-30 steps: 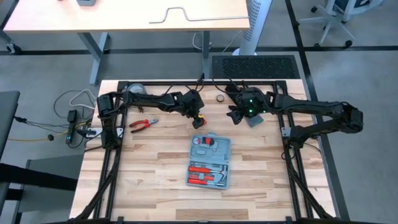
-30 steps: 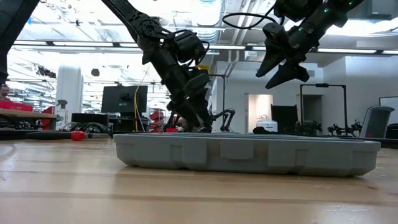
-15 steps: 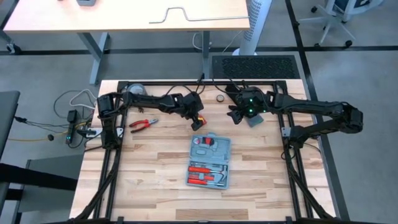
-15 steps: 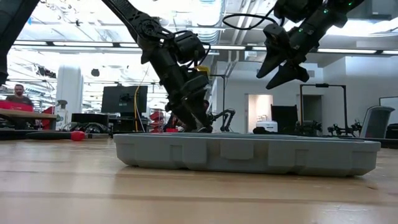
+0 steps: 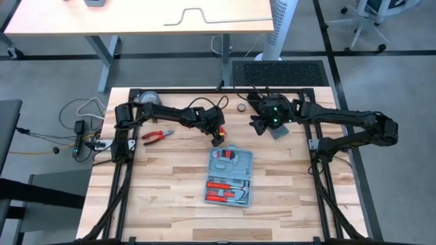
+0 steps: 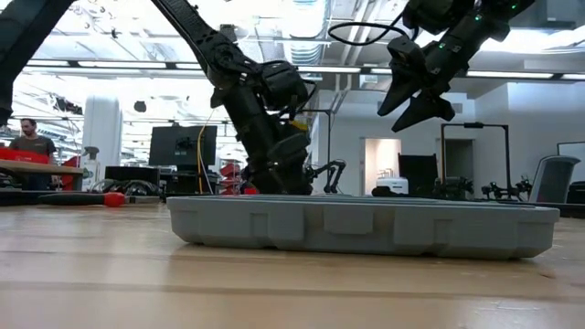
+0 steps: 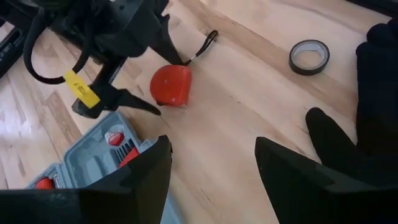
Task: Prefit tool cases
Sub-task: Put the orange measuring tool into the gray prefit tool case
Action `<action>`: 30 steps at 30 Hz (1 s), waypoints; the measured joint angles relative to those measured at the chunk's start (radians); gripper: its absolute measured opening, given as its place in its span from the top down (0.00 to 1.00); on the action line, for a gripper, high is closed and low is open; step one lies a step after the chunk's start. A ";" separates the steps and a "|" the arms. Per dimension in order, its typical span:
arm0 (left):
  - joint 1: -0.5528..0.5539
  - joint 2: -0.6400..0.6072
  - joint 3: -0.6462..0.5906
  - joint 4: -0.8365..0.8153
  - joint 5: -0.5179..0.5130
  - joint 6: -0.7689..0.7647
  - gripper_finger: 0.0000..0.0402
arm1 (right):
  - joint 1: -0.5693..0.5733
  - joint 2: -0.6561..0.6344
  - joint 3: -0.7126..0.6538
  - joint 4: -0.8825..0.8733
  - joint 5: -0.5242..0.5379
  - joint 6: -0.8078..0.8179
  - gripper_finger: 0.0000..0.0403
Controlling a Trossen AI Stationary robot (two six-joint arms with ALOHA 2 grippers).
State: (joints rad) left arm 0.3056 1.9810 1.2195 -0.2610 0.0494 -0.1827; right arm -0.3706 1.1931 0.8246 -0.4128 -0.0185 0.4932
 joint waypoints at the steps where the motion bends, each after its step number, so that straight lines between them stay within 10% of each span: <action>1: -0.002 0.009 0.005 -0.001 -0.007 0.002 0.06 | 0.000 0.000 0.000 -0.001 0.000 -0.002 0.40; 10: -0.019 0.030 0.025 0.003 -0.083 0.028 0.09 | -0.005 0.000 0.000 -0.006 0.000 -0.007 0.40; 18: -0.017 0.031 0.025 0.003 -0.135 0.001 0.34 | -0.005 0.000 0.000 -0.027 0.002 -0.023 0.41; 30: -0.016 -0.019 0.021 -0.027 -0.082 0.005 0.34 | -0.005 -0.005 0.000 -0.035 0.006 -0.016 0.41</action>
State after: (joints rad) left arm 0.2897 1.9619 1.2404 -0.2876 -0.0328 -0.1778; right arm -0.3759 1.1882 0.8246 -0.4475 -0.0128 0.4770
